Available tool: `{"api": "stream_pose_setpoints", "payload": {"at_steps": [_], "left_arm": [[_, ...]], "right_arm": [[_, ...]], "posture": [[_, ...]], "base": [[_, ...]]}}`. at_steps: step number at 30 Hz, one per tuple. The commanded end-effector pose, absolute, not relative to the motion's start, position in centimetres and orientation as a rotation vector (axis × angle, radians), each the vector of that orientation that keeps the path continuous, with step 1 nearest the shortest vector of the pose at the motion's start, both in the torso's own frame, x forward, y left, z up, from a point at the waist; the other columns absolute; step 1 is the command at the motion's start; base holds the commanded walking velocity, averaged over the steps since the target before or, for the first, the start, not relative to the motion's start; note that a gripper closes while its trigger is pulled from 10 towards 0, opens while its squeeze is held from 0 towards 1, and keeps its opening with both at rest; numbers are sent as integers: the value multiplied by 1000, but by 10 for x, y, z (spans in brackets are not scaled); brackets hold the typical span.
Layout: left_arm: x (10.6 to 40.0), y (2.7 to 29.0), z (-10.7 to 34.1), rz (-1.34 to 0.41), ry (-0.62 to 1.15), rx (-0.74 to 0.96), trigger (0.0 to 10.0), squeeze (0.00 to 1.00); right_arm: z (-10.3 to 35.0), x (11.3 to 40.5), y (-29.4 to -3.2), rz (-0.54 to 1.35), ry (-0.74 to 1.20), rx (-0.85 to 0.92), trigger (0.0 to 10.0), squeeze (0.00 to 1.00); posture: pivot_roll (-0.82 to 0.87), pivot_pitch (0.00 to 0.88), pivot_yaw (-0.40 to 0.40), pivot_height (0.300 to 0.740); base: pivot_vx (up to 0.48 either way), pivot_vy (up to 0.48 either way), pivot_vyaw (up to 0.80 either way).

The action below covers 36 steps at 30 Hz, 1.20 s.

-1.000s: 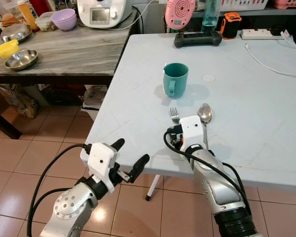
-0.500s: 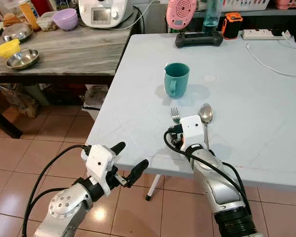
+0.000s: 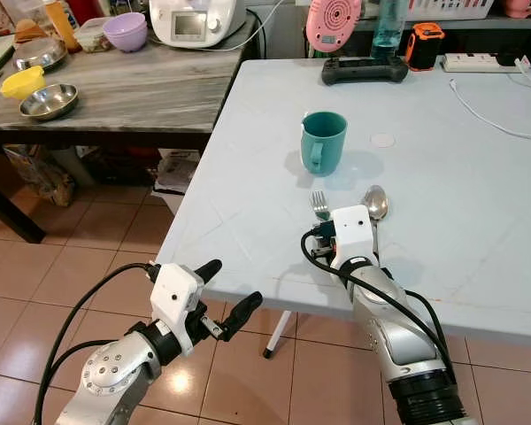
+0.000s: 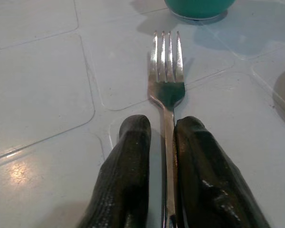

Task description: Setting the table

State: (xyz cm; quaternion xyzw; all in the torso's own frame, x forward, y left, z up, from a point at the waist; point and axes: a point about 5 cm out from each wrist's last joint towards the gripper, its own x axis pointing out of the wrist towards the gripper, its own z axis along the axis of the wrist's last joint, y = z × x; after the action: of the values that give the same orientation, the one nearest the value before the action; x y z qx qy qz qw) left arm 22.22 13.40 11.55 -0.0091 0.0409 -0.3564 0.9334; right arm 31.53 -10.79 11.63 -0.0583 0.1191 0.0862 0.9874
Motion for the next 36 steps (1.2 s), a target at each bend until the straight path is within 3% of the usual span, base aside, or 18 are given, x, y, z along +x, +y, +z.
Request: {"api": "stream_pose_setpoints", "payload": {"at_steps": [1, 20, 36], "left_arm": [[223, 138, 115, -721, 90, -11, 10000, 0], [222, 136, 118, -725, 88, -6, 10000, 0], [244, 172, 125, -382, -3, -3, 10000, 0]], "right_arm": [[93, 309, -125, 94, 364, -129, 0, 0], [89, 309, -128, 71, 395, -90, 0, 0], [148, 315, -119, 157, 53, -49, 0, 0]], "posture": [[-98, 125, 102, 740], [-99, 125, 102, 740], [-98, 119, 93, 740]], "base": [[0, 0, 0], [0, 0, 0], [0, 0, 0]]}}
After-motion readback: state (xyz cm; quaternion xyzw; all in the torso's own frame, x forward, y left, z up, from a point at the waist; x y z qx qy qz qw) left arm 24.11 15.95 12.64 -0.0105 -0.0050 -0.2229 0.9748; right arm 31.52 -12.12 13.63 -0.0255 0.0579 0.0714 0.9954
